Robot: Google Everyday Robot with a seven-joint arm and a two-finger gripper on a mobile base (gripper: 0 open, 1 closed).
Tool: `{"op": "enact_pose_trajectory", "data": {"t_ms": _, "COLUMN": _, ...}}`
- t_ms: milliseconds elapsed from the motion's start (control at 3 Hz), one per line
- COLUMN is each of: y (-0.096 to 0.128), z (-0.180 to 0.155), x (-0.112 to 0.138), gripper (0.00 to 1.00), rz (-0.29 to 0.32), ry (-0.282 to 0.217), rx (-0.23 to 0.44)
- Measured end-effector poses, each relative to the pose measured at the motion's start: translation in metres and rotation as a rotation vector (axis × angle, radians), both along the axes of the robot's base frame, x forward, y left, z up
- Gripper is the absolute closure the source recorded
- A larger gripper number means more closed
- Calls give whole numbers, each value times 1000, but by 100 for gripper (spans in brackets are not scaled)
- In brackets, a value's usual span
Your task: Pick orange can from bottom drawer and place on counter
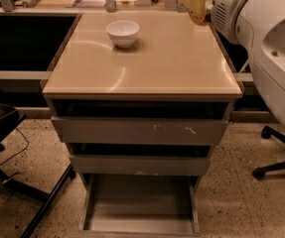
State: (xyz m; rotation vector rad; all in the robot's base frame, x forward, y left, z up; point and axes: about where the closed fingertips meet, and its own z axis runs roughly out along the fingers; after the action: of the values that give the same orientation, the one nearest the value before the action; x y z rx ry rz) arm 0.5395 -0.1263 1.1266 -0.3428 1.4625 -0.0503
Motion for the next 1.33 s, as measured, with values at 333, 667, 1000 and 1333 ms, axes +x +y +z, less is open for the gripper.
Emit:
{"op": "enact_pose_trajectory", "data": {"t_ms": 333, "y": 0, "z": 1, "x": 0, "gripper": 100, "rz": 0, "ry": -1, "rx": -1}}
{"op": "enact_pose_trajectory", "data": {"t_ms": 667, "y": 8, "z": -8, "x": 14, "gripper": 100, "rz": 32, "ry": 12, "rx": 7}}
{"op": "enact_pose_trajectory", "data": {"t_ms": 1000, "y": -21, "z": -50, "x": 64, "gripper": 100, "rz": 27, "ry": 81, "rx": 53}}
{"op": "enact_pose_trajectory", "data": {"t_ms": 1333, "y": -46, "z": -99, "x": 117, "gripper": 100, "rz": 5, "ry": 172, "rx": 79}}
